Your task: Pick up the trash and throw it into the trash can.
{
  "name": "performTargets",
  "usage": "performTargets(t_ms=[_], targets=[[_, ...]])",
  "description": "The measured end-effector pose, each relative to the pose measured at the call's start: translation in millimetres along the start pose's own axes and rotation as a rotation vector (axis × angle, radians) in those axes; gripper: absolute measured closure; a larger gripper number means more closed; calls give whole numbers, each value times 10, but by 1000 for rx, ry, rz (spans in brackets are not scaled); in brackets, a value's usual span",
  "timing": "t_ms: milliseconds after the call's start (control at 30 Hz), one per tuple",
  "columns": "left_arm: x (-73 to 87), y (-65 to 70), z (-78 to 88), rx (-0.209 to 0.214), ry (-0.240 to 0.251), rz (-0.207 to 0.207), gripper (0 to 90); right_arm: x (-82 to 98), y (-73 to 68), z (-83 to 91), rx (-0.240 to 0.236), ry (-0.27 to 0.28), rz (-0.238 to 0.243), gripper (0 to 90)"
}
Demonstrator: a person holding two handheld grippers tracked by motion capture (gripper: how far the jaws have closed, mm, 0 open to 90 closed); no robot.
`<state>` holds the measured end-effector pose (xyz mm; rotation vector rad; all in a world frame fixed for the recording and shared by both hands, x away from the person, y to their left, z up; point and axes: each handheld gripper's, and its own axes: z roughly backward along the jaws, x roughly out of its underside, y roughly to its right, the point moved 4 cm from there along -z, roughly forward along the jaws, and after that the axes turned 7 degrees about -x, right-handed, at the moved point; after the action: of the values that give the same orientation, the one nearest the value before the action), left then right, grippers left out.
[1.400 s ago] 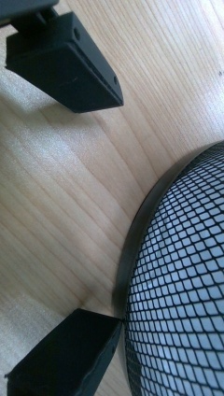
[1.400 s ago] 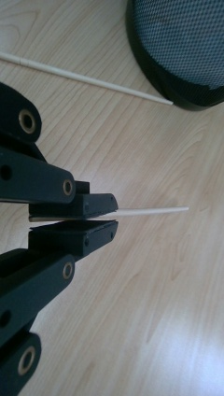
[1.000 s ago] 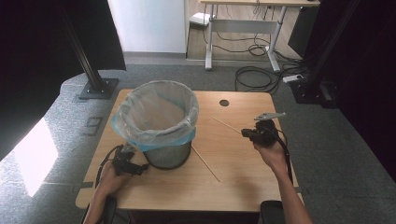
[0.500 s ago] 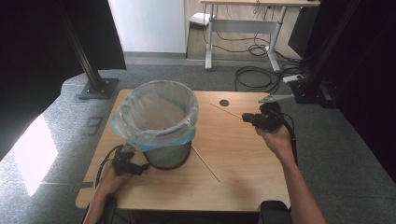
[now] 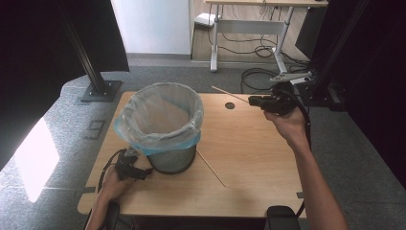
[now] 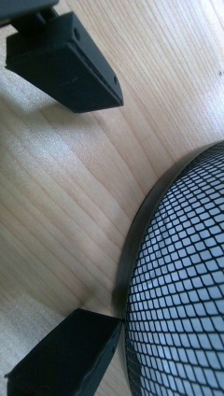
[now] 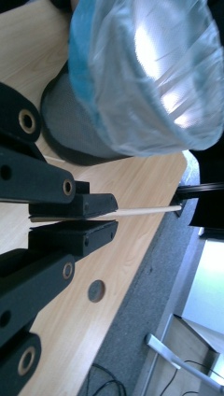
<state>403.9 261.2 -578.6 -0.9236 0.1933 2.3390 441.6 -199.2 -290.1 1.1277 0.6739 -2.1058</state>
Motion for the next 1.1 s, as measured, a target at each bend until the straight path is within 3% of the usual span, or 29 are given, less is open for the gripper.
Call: performTargets(t_ms=[200,367,633,867,967,1100], targets=[[0,0,0,0,0,0,0,-271,-197,39,-44,9,37,847],[0,0,0,0,0,-1,0,-450,-427,-36,-101,-15,82,846],[0,-1,0,0,0,-1,0,-567,-726,-483,-203,-69,130,844],[0,-1,0,0,-1,-1,0,-556,-833,-892,-247,-100,150,825],[0,-1,1,0,-1,-1,0,-569,-783,-925,-207,-65,152,549],[0,0,0,0,0,-1,0,-558,-692,-857,-145,-36,159,316]])
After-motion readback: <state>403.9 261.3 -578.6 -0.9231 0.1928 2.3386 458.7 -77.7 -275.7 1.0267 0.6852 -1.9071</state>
